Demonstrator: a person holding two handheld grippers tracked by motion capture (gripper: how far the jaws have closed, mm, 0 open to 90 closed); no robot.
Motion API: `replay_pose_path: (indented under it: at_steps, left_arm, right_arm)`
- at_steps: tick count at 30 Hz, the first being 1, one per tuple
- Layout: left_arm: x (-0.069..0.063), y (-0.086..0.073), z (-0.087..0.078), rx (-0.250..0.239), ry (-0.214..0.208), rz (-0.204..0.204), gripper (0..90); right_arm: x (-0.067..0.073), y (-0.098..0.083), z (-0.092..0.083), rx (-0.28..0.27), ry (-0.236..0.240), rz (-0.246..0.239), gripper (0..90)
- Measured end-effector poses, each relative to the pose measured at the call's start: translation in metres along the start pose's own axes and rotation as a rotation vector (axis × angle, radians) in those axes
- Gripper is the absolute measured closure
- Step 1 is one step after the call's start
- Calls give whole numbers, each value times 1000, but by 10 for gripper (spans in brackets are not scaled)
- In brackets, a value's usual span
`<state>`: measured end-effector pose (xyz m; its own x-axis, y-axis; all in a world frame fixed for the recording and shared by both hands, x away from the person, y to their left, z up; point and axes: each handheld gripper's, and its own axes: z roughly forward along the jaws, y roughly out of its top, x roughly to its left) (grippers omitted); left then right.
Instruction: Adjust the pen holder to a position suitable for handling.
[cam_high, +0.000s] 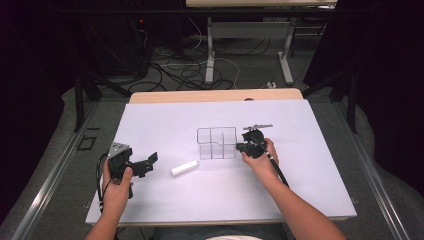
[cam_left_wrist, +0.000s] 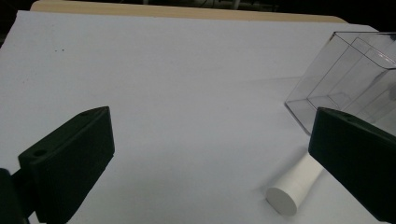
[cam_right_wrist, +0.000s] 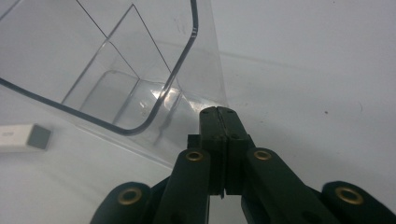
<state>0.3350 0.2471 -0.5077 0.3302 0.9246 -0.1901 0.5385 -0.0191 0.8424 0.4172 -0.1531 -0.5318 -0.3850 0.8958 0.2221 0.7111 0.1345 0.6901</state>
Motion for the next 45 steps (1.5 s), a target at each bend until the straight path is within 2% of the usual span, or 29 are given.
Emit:
replay_pose_path:
  at_steps: [1,3,6,7,11,12,15,16,17,20,23,28,30,33,34,37,40,44,45]
  left_arm:
    - [0,0,0,0,1,0,7]
    - [-1,0,-1,-1,1,7,7]
    - [-1,0,-1,-5,1,13,7]
    - [-1,0,-2,-7,0,15,7]
    - [-2,0,-1,-11,-4,17,7]
    - [-2,0,-1,-8,-10,18,7]
    - [-2,0,-1,-4,-14,14,7]
    - [-2,0,0,-5,-16,12,7]
    - [-2,0,0,-3,-19,12,7]
    - [-4,1,1,-4,-27,19,7]
    - [-8,2,1,-4,-39,38,7]
    - [-15,1,3,9,-46,113,7]
    - [-17,1,4,19,-49,137,7]
    - [-19,0,5,29,-58,149,8]
    - [-19,0,6,34,-58,155,8]
    - [-19,-1,7,42,-62,157,9]
    - [-20,-1,8,47,-63,166,10]
    - [-22,-2,9,60,-74,167,12]
    - [-22,-1,8,65,-72,180,12]
  right_arm:
    - [0,0,-1,-5,3,6,900]
    - [-2,2,-8,-40,12,-21,866]
    - [-6,3,-15,-66,20,-26,843]
    - [-10,5,-21,-85,42,-16,819]
    - [-14,6,-31,-117,67,-25,782]
    - [-14,6,-34,-129,74,-34,760]
    - [-15,4,-45,-180,87,-102,676]
    - [-15,4,-45,-180,87,-102,676]
    - [-16,3,-49,-194,90,-134,637]
    - [-17,0,-53,-216,95,-161,592]
    - [-18,-4,-59,-213,97,-200,511]
    - [-20,-6,-65,-214,91,-220,456]
    - [-21,-7,-68,-209,93,-213,430]
    - [-25,-8,-73,-219,90,-216,406]
    - [-28,-10,-76,-215,97,-193,372]
    - [-31,-12,-78,-226,110,-190,331]
    - [-33,-16,-80,-240,103,-206,242]
    - [-38,-22,-80,-251,79,-247,195]
    - [-39,-23,-79,-250,83,-253,187]
